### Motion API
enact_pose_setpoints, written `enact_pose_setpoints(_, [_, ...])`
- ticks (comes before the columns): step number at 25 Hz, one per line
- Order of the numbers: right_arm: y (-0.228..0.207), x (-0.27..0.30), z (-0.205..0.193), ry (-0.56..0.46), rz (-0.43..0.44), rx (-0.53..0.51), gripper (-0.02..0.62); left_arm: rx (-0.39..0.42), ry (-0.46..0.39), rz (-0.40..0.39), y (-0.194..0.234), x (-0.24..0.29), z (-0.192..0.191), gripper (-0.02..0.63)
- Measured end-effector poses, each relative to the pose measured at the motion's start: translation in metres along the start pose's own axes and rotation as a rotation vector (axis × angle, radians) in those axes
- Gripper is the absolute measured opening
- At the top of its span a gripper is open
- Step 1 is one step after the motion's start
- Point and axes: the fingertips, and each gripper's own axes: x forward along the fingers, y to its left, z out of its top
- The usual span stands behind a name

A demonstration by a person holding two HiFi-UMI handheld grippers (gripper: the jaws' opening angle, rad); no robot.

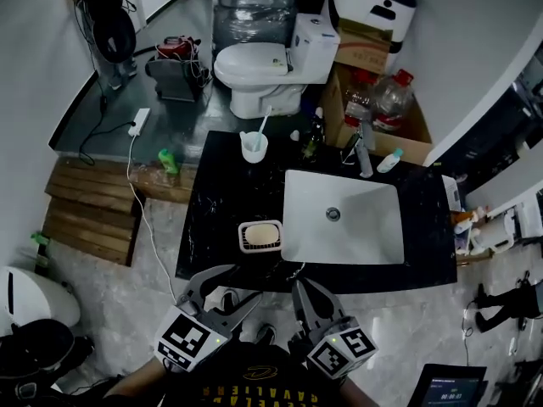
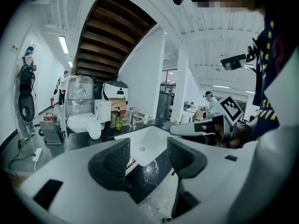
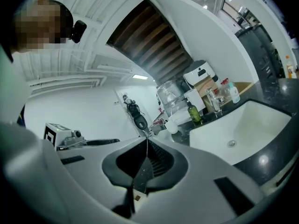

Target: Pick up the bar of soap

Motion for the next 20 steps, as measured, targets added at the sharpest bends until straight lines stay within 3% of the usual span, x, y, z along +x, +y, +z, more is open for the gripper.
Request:
enact_pose_setpoints(9, [-0.007,0.049,0.006,0.008,-0.106,-0.01,0.018,-0.006,0.02,-0.029,0.075,0.022,-0.01,0.256])
enact_pose_setpoints(16, [-0.012,0.064,0.005,0.013,-0.156,0.005,0.018,0.061,0.13,-0.098,0.092,0.047,-0.036,0.256])
enact_pose_setpoints(20, [-0.024,0.066,0.009,0.012,-0.158,0.012,0.018,0.109,0.173,-0.085,0.095,0.064,-0.042,0.256])
